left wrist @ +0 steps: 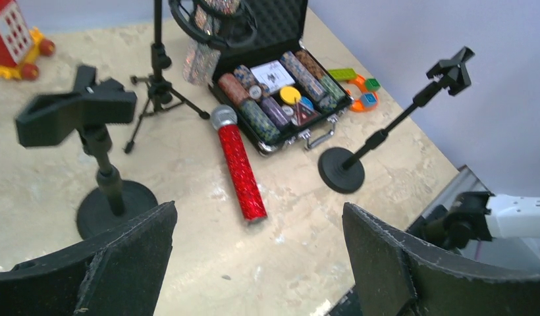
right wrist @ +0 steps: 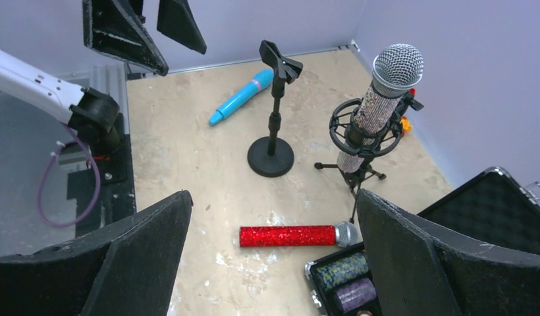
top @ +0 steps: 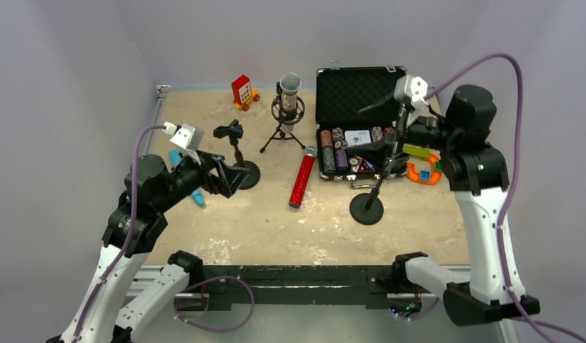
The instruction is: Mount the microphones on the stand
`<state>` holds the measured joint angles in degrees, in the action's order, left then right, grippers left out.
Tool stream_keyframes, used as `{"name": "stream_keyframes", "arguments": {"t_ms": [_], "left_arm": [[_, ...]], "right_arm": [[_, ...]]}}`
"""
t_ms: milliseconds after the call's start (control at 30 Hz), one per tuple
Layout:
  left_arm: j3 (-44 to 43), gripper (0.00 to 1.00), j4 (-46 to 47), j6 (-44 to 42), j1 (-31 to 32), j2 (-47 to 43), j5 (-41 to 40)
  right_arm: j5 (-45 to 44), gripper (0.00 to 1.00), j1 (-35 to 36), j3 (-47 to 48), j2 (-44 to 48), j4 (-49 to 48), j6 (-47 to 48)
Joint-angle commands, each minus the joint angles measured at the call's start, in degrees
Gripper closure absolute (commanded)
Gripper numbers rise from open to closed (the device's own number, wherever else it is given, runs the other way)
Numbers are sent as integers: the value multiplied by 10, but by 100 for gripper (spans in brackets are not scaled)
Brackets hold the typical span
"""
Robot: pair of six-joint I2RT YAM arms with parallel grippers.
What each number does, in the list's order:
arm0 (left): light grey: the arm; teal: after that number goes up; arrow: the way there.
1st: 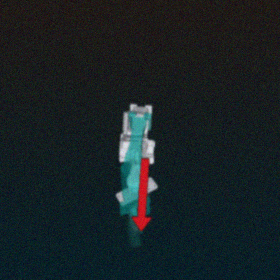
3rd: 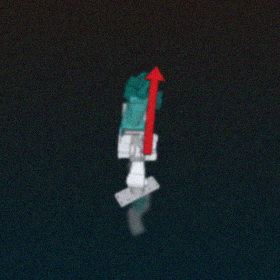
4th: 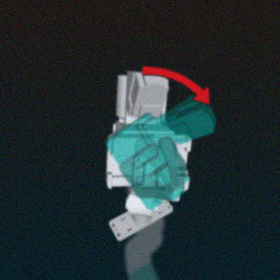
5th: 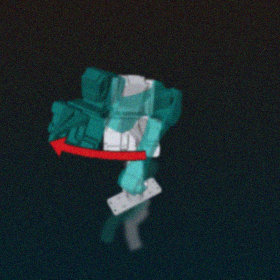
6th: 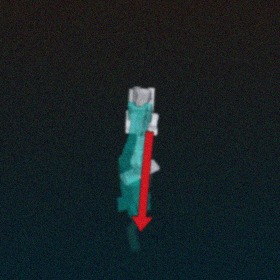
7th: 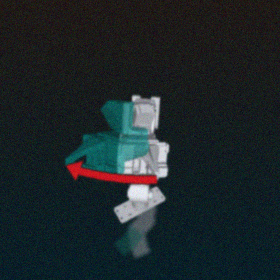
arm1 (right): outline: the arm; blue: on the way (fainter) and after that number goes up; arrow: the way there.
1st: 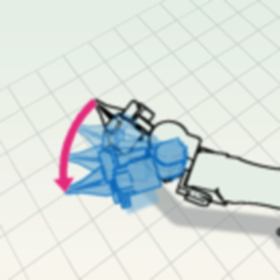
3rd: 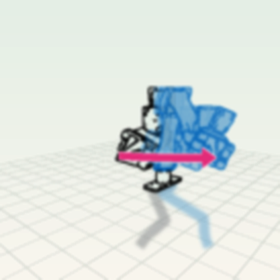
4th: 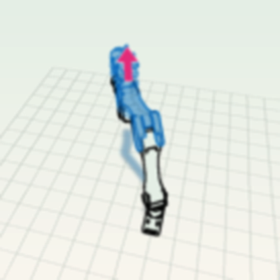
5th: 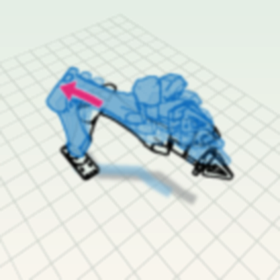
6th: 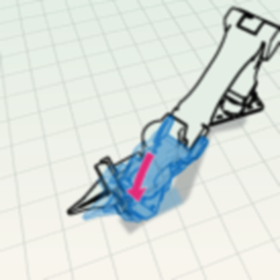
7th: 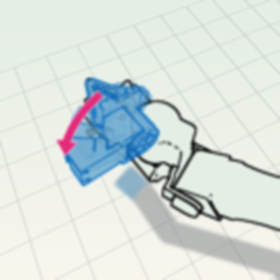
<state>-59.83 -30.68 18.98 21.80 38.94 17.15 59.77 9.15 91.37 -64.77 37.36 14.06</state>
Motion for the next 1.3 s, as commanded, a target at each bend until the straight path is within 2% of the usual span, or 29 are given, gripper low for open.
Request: {"name": "stream_keyframes", "arguments": {"t_ms": [0,100,167,333,467,700,967,1133,1267], "left_arm": [[27,1,-36,60,-2,-7,58],[27,1,-70,65,12,3,80],[32,1,-74,67,47,8,64],[1,2,-124,66,195,98,-61],[-16,4,-129,81,254,190,-143],[-32,4,-31,116,270,316,-217],[-83,9,33,127,270,470,-220],[-101,10,26,117,270,494,-217],[-120,9,-20,80,270,445,-213]], "right_arm": [[27,1,-20,-65,71,19,67],[51,1,-32,-118,128,29,93],[65,1,-45,-137,149,56,106],[90,1,-82,-169,187,98,133],[90,1,-105,-178,197,106,136],[83,1,-124,-175,188,92,110],[104,1,-137,-189,181,66,89],[104,1,-139,-191,181,64,87],[112,2,-139,-178,174,69,84]]}}
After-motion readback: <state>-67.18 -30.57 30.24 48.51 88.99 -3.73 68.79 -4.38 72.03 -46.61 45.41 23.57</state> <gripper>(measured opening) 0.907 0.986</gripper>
